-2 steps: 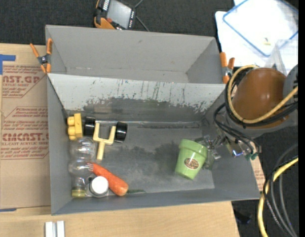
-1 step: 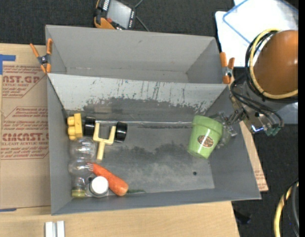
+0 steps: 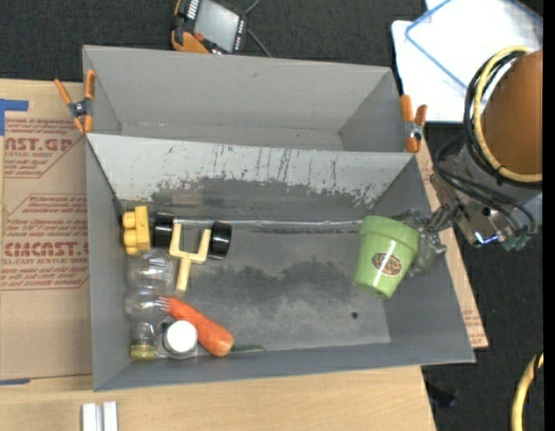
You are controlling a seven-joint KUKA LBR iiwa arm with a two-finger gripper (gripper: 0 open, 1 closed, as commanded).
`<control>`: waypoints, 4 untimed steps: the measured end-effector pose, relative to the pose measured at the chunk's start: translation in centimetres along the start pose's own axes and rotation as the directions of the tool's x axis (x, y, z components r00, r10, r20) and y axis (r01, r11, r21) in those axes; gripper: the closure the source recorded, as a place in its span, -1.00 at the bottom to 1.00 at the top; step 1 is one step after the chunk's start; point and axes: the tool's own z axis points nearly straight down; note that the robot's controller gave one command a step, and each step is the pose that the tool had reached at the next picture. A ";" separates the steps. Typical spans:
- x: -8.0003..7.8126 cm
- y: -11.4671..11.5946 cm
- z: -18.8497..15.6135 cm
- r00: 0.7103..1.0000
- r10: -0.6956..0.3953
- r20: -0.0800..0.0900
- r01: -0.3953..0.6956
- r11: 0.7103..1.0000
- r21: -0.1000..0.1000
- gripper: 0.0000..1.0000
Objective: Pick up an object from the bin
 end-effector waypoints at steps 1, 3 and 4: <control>-0.4 -0.3 3.2 0.999 -0.045 0.009 0.045 0.999 0.006 1.00; -4.8 2.7 10.2 0.987 -0.159 0.000 0.159 0.987 -0.004 1.00; -3.8 3.1 12.6 0.992 -0.130 -0.001 0.130 0.992 -0.005 1.00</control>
Offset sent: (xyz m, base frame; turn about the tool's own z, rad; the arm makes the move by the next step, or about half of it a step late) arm 0.0279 -0.0048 0.0563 -0.0728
